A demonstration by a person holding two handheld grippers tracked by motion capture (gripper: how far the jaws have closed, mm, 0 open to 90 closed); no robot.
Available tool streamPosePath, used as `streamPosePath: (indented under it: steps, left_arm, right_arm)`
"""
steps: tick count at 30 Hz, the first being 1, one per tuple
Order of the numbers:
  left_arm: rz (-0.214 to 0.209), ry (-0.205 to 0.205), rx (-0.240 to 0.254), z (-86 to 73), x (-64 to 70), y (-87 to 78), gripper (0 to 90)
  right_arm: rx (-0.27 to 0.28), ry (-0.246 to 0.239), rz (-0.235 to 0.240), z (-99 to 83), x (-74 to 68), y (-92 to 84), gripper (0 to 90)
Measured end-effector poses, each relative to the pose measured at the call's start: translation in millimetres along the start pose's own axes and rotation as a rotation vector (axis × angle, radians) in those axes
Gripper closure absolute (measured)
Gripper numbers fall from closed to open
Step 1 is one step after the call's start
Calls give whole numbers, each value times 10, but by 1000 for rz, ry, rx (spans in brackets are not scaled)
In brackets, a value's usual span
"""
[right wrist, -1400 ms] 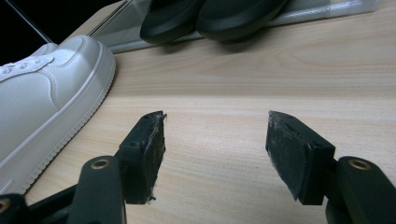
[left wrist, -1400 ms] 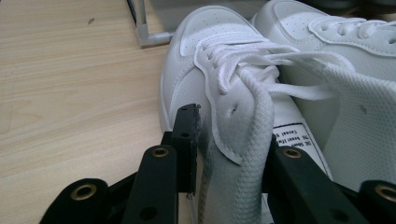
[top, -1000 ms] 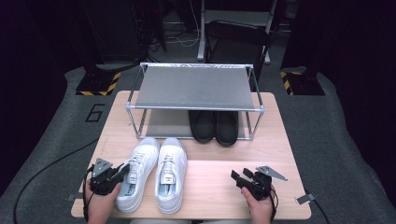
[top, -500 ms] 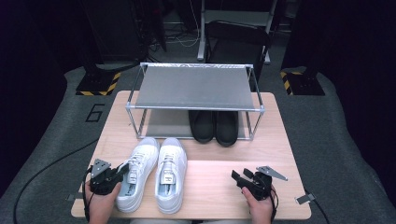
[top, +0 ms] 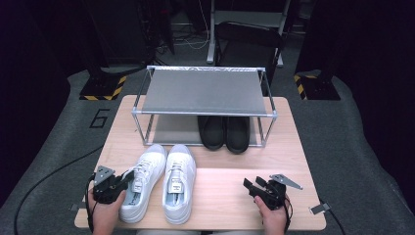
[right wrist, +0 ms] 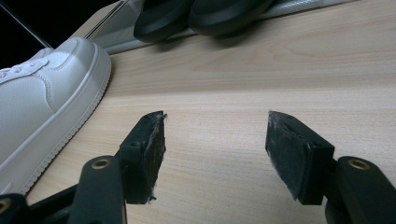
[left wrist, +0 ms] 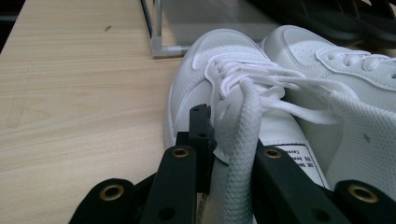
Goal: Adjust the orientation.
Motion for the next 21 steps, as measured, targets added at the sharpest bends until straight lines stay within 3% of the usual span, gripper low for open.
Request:
streamPosePath:
  steps: [5,12,21]
  left_arm:
    - [6,3,8,35,-12,-19,831]
    - [2,0,-28,27,-37,-24,828]
    - [-13,47,-112,41,-33,-34,804]
  right_arm:
    - [-3,0,-2,1,8,-5,375]
    - [2,-4,1,6,19,-5,375]
    - [10,-3,2,5,26,-1,376]
Point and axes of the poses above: each handheld gripper's, and its own axes: y roughly forward along the jaws, z roughly out of its top, x roughly to its right, the point moved 2 cm from there along y, roughly forward along the jaws, and after that the axes turned 15 degrees about x, right-handed, at the moved point
